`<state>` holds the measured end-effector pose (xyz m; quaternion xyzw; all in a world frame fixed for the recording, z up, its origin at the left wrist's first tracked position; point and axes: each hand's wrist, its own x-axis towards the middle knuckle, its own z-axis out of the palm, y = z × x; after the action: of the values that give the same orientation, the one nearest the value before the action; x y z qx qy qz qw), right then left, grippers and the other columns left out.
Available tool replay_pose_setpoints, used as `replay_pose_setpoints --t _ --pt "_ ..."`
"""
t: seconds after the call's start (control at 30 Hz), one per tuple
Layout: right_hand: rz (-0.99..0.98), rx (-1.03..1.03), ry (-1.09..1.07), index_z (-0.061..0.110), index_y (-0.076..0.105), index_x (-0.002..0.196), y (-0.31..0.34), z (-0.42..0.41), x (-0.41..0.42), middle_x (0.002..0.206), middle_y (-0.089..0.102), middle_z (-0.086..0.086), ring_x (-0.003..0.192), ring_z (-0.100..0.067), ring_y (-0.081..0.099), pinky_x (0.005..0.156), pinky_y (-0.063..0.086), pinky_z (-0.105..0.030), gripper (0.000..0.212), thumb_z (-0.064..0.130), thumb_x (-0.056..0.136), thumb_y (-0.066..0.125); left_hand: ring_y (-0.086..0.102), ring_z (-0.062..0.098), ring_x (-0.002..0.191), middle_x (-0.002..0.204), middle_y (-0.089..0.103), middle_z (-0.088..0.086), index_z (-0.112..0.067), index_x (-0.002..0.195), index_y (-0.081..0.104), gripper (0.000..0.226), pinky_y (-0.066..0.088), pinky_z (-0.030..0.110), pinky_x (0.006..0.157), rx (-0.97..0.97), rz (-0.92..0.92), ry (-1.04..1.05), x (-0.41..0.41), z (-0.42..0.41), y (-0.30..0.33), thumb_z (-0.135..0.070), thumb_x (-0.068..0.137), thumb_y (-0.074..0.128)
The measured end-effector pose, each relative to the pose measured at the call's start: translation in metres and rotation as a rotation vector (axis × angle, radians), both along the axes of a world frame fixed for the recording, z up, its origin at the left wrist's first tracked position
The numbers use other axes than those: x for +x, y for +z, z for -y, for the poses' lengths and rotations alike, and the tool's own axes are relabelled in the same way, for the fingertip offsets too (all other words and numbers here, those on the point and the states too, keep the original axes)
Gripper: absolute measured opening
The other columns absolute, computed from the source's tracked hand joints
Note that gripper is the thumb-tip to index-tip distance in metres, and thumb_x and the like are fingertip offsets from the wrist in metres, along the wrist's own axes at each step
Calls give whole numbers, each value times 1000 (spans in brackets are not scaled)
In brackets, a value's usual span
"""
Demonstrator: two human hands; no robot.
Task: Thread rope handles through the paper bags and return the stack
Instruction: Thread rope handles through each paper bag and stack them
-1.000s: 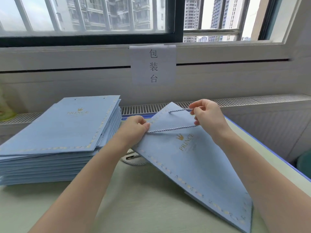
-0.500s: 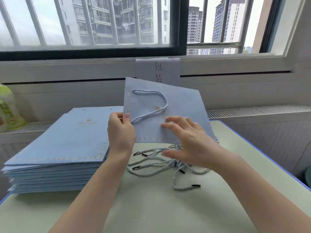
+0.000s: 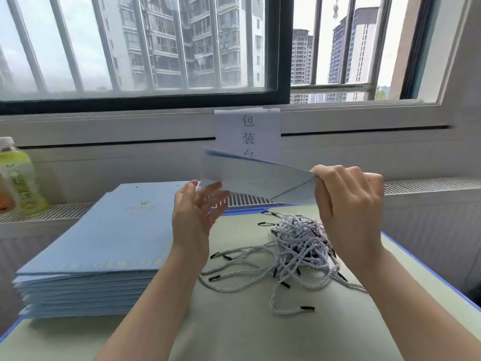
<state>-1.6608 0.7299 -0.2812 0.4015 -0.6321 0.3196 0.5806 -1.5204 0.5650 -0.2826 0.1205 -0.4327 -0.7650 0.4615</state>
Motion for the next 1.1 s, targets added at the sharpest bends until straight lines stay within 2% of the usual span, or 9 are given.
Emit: replay_pose_setpoints --t 0.13,0.23,0.3,0.43,0.53,0.67,0.83,0.9,1.1 --pt "95 -180 113 9 56 96 12 -8 1 77 63 -6 69 -19 48 68 34 -33 17 17 101 42 59 22 111 127 51 9 -24 141 25 72 45 32 98 -142 150 25 -6 -1 -13 -10 84 67" --pt "293 -249 187 0 58 98 14 -10 -2 81 61 -10 71 -18 43 69 33 -31 24 18 99 41 65 9 101 111 67 -5 -25 128 42 93 50 23 87 -198 169 -113 -9 -1 -21 -39 50 89" --pt "363 -248 242 0 58 102 14 -10 -3 86 60 -11 72 -18 45 69 33 -27 25 17 98 41 65 13 103 107 70 -7 -23 120 51 73 51 29 88 -242 151 -175 -11 -4 -24 -49 60 83" --pt "322 -198 316 -5 58 111 15 -9 -5 95 55 -16 86 -6 41 81 30 -7 24 7 98 42 64 11 73 88 68 -2 -18 103 60 15 54 32 76 -174 -22 -83 -12 -9 -18 -14 90 53" --pt "381 -188 320 -4 53 122 9 -2 -13 111 49 -13 104 -17 43 96 29 -11 32 13 100 36 56 5 61 74 63 -7 -19 93 59 20 50 24 66 -155 -74 10 -8 -9 -12 -4 96 46" --pt "674 -99 148 -3 46 126 -6 6 -22 124 42 -19 115 -26 41 99 30 -30 37 14 95 36 54 11 75 86 60 -1 -21 93 58 17 50 26 70 -121 -107 80 -4 -2 -12 -8 97 48" --pt "1212 749 -148 6 49 120 -20 2 -26 125 38 -13 107 -33 53 87 44 -34 48 42 89 54 58 11 71 80 66 -4 -21 88 58 19 54 27 69 -61 -61 120 -5 -1 -12 -8 98 48" --pt "1265 975 -107 3 53 118 -26 4 -22 122 48 -17 108 -34 56 83 46 -30 54 45 86 60 65 11 70 81 69 -3 -18 87 59 19 55 24 64 -31 -34 114 -6 -2 -11 -7 98 48" --pt "1159 692 75 8 62 95 -50 18 -31 91 63 -8 89 -25 57 69 39 -29 19 22 83 67 68 11 69 87 68 2 -12 91 61 19 55 21 58 15 54 160 -9 -2 -14 -3 98 46"
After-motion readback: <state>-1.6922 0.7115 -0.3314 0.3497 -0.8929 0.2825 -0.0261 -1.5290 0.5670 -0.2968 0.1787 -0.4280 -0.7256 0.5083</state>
